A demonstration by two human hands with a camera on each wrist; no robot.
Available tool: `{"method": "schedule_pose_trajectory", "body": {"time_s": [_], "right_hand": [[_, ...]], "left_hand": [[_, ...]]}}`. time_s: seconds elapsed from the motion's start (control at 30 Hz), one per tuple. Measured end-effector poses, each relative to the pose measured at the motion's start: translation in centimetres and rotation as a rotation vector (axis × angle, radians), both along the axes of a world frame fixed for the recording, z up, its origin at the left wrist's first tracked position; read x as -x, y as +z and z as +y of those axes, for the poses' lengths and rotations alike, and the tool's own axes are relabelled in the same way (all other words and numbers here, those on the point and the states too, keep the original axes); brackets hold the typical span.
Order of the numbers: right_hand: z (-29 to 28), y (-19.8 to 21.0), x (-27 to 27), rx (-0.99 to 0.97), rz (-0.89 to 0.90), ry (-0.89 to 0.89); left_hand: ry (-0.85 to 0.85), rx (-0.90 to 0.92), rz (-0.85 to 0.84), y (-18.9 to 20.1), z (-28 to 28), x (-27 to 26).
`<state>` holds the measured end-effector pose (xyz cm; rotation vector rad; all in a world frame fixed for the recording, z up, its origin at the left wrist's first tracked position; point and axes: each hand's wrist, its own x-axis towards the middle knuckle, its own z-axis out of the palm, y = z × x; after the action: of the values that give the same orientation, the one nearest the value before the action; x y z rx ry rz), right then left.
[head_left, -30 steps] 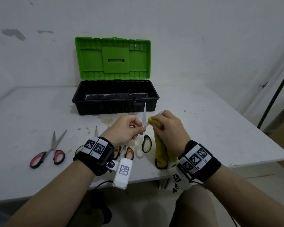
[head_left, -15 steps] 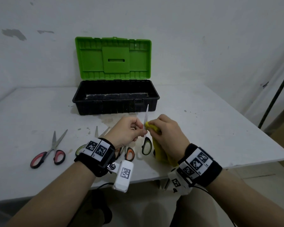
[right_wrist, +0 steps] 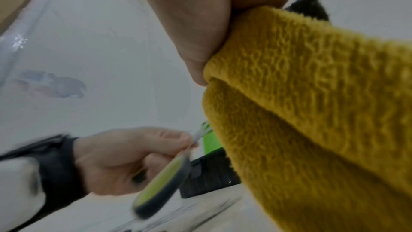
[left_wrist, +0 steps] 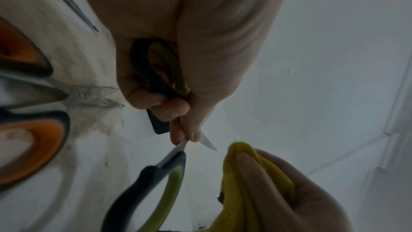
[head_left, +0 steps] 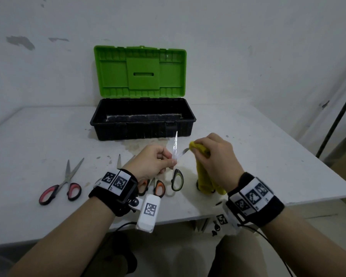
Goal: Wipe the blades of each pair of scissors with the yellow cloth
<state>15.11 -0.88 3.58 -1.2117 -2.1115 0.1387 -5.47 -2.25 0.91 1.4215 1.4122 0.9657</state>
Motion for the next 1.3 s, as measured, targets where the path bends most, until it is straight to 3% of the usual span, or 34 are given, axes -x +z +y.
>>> {"method": "schedule_pose_trajectory", "body": {"time_s": [0.2,0.4,0.57,0.67,0.87,1.1,1.2,1.3], "right_hand": [[-1.2,-1.3,1.8,0.055,-0.06,0.107],[0.9,-0.5,0.7,0.08,-0.047,-0.046],[2.8,0.3,-1.7,0.09,0.034,-0.178],[1.6,0.7,-1.4,0.03,0.071,-0.118],[-1.2,-0.8,1.8,0.058,-0.048,0.094],[1.4,-0.8,0.8,0.077,-0.02,-0.041],[2.3,-0.4,-0.5,0.056,0.022,-0.103],[1.0,-0.3,-0.3,-0.018,0.037,-0.049]], "left_hand": [[-0.033,-0.057,0.001,0.5,-0.2,-1.1],[-0.045,-0.082,0.097,0.5,-0.3,0.0],[-0.053,0.011,-0.01,0.4,-0.4,0.5],[-0.036,0.023,-0.043,0.3,-0.4,0.6],[-0.052,0.005,-0.039,0.3,-0.2,-0.1],[-0.037,-0.021,0.053,0.1,-0.3,0.6],[-0.024,0.013,0.019,-0.1,-0.4,0.8],[0.008,0.036,-0.036,-0.1,-0.4,0.5]]}}
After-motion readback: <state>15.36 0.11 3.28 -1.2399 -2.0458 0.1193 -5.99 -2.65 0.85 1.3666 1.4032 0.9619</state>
